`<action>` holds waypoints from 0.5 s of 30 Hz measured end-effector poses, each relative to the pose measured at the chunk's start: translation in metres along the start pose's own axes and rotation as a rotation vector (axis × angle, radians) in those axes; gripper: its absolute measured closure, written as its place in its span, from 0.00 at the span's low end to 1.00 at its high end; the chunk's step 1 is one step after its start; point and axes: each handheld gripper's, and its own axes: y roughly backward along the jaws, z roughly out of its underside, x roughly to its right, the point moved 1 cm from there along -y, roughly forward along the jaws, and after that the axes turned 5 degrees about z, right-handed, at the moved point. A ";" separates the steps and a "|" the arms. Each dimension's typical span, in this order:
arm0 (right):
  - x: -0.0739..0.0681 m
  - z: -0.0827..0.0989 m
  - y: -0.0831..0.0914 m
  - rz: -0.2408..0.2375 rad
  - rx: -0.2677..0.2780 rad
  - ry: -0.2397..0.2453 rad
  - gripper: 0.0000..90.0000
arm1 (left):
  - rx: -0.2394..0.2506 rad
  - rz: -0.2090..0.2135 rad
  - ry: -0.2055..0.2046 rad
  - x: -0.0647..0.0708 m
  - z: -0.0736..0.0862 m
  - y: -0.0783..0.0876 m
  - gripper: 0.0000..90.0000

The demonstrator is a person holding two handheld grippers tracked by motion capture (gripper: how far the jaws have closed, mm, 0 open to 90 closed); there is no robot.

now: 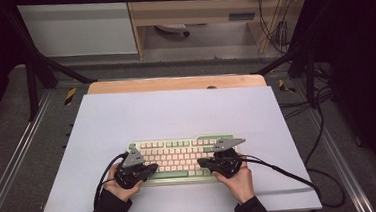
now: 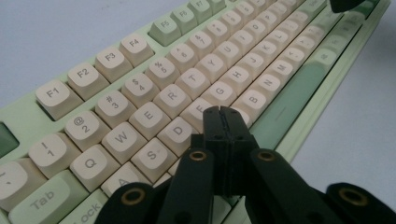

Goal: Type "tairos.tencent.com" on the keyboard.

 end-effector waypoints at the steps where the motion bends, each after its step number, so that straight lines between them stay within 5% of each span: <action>1: 0.000 0.000 0.000 -0.002 0.001 0.001 1.00 | 0.005 -0.001 0.003 -0.001 0.000 0.001 1.00; 15: 0.001 0.000 0.002 -0.001 0.008 -0.004 1.00 | 0.029 -0.024 0.025 -0.009 -0.002 0.011 1.00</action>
